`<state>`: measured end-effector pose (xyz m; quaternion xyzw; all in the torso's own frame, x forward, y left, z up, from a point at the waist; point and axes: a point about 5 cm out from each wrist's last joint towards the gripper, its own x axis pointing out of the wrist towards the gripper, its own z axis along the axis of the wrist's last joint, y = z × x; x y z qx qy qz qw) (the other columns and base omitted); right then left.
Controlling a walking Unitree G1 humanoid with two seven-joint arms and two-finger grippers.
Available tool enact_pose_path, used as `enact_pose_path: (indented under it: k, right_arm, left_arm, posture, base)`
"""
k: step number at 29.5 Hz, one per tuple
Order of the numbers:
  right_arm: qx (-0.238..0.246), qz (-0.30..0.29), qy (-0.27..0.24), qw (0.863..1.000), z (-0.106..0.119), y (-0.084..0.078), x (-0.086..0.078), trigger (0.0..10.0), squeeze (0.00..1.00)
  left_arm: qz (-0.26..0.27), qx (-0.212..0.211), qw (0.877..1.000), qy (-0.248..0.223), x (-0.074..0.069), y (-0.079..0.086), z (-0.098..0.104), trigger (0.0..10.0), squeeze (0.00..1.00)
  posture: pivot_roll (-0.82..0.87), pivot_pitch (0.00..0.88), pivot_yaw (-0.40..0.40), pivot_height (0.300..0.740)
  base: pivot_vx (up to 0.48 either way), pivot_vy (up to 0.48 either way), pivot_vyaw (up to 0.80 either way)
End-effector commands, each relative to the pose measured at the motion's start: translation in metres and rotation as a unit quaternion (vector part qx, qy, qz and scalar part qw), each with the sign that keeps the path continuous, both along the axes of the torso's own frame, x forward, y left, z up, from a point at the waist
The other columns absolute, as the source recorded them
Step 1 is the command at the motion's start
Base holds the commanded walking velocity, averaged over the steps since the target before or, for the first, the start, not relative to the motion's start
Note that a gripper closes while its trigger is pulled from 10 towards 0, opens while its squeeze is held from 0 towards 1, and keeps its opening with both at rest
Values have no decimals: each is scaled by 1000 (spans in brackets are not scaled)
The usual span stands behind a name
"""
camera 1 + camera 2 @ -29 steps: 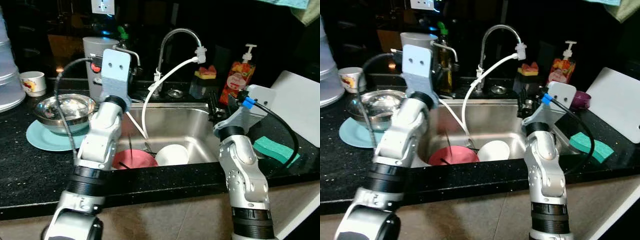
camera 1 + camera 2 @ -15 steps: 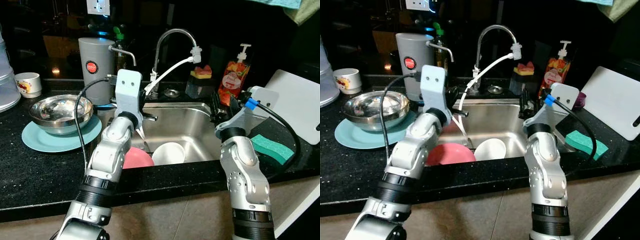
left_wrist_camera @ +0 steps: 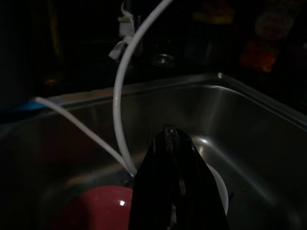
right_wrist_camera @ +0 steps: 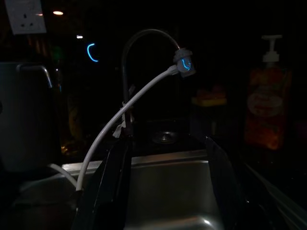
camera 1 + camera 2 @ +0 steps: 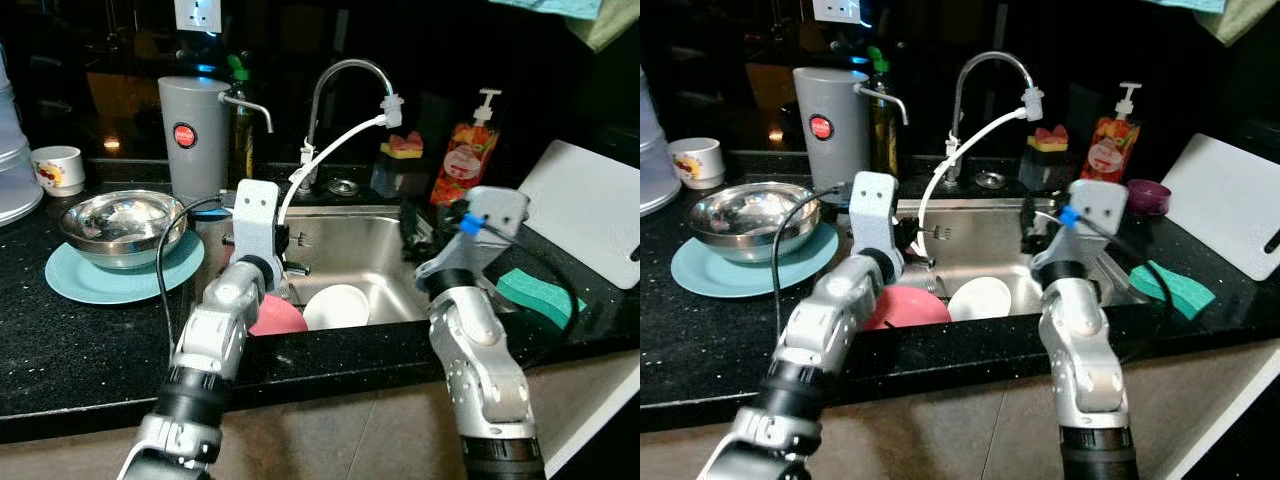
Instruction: Kitchen organization
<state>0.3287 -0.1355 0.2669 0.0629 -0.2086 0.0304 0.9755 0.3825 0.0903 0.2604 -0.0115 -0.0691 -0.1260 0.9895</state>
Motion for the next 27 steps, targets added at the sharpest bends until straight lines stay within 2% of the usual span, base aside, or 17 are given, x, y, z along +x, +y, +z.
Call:
enact_pose_path:
  k: [1,2,3,4,5,6,7,8,9,12,15,16,20,26,27]
  right_arm:
    - [-20,-2,-18,1000,3,0,-4,10000,0]
    - [-20,-2,-18,1000,3,0,-4,10000,0]
    - [-27,0,-22,999,3,2,-4,10000,0]
    - [-39,3,-27,999,4,4,-5,10000,0]
    - [-46,6,-31,998,5,6,-7,10000,0]
    - [-46,6,-31,998,5,6,-7,10000,0]
    - [-51,9,-34,998,5,8,-7,10000,0]
    - [-52,12,-37,998,5,8,-9,10000,0]
    - [-52,12,-37,998,5,8,-9,10000,0]
    - [-50,11,-38,998,5,7,-9,10000,0]
    - [-48,10,-38,998,5,6,-8,10000,0]
    - [-46,12,-38,998,5,6,-8,10000,0]
    - [-46,15,-39,998,6,8,-7,10000,0]
    - [-46,22,-40,998,6,11,-6,10000,0]
    - [-46,23,-40,998,6,11,-5,10000,0]
  left_arm:
    - [-20,-25,999,2,4,-1,7,10000,0]
    - [-20,-25,999,2,4,-1,7,10000,0]
    - [-31,-47,998,8,5,0,10,10000,0]
    - [-46,-85,995,13,6,3,14,10000,0]
    - [-65,-145,987,11,6,9,22,10000,0]
    - [-65,-145,987,11,6,9,22,10000,0]
    - [-77,-184,980,6,5,14,28,10000,0]
    - [-124,-256,958,-26,0,33,42,10000,0]
    - [-124,-256,958,-26,0,33,42,10000,0]
    - [-179,-268,945,-61,-11,54,47,10000,0]
    - [-189,-250,947,-70,-16,60,44,10000,0]
    - [-206,-251,943,-74,-20,61,42,10000,0]
    - [-219,-252,940,-70,-22,61,40,10000,0]
    - [-214,-229,949,-39,-18,57,29,10000,0]
    - [-195,-193,961,-24,-14,54,23,10000,0]
  posture:
    - [91,22,-90,740]
    - [91,22,-90,740]
    - [90,21,-87,740]
    - [87,18,-85,740]
    - [82,19,-82,740]
    - [82,19,-82,740]
    - [82,19,-82,740]
    - [81,13,-79,740]
    - [81,13,-79,740]
    - [81,13,-79,740]
    - [84,9,-80,740]
    - [91,7,-86,740]
    - [96,6,-91,740]
    - [101,8,-97,740]
    - [103,10,-98,740]
  base:
    - [0,0,0]
    - [0,0,0]
    - [0,0,0]
    - [0,0,0]
    - [0,0,0]
    - [0,0,0]
    - [0,0,0]
    - [0,0,0]
    - [0,0,0]
    - [0,0,0]
    - [0,0,0]
    - [0,0,0]
    - [0,0,0]
    - [0,0,0]
    - [0,0,0]
